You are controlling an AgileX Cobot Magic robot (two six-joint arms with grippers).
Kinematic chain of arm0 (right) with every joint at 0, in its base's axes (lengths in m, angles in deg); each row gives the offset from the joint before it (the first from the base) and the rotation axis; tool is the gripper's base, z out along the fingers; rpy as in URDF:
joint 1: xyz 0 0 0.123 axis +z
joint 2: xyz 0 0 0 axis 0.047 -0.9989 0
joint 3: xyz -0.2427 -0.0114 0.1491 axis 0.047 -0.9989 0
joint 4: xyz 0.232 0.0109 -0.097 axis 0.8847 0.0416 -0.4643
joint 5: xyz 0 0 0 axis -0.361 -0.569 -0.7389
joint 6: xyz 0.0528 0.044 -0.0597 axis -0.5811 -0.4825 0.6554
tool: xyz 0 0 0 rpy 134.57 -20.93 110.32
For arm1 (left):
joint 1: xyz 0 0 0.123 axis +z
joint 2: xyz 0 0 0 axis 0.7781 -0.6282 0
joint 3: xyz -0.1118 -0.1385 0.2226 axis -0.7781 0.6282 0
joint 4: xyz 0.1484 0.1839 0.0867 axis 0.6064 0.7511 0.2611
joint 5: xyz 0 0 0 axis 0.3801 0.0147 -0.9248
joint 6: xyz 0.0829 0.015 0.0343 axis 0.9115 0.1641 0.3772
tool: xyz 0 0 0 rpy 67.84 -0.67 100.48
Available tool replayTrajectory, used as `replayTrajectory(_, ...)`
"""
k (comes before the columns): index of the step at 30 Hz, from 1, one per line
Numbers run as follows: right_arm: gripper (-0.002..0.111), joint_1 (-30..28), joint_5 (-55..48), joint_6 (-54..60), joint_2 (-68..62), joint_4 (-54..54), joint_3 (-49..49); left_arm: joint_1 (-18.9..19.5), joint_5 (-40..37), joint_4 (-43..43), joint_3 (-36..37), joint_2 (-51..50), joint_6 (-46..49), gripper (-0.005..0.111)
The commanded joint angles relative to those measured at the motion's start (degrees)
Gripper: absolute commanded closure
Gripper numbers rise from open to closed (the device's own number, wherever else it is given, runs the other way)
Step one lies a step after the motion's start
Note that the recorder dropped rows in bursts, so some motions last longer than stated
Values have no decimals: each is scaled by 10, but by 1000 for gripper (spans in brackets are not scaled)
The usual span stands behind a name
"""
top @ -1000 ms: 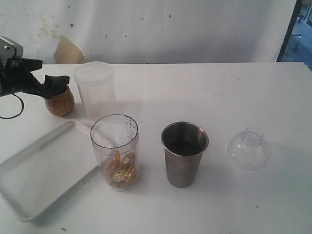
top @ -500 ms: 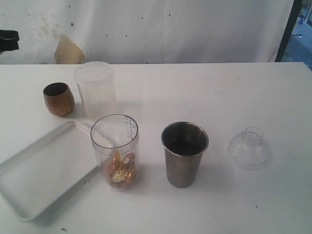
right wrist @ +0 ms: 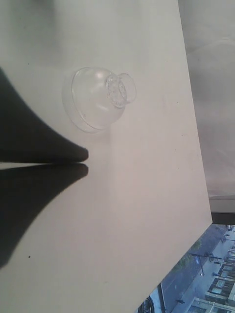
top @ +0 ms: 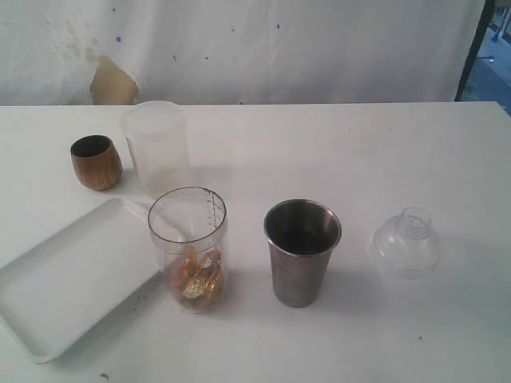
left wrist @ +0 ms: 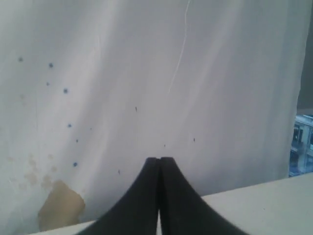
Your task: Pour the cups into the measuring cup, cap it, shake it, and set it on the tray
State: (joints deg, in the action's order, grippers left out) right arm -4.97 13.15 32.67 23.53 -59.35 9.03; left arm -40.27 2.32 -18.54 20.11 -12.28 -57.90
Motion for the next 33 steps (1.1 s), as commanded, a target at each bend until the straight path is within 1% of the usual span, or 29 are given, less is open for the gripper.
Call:
replayTrajectory(1,108,1,3,-2,2,-2,-1,1,-17,-8,29,103,-60,107)
replayTrajectory(5,108,1,3,-2,2,-2,-1,1,-15,15,38,178,-119,107)
replayTrajectory(10,108,1,3,-2,2,-2,-1,1,17,28,38,223,-116,107)
replayTrajectory(16,108,1,3,-2,2,-2,-1,1,55,30,38,229,-116,107)
replayTrajectory(26,108,1,3,-2,2,-2,-1,1,52,31,38,229,-114,107)
replayTrajectory(29,108,1,3,-2,2,-2,-1,1,61,57,38,229,-119,107)
replayTrajectory(33,108,1,3,-2,2,-2,-1,-1,93,102,39,228,-120,107)
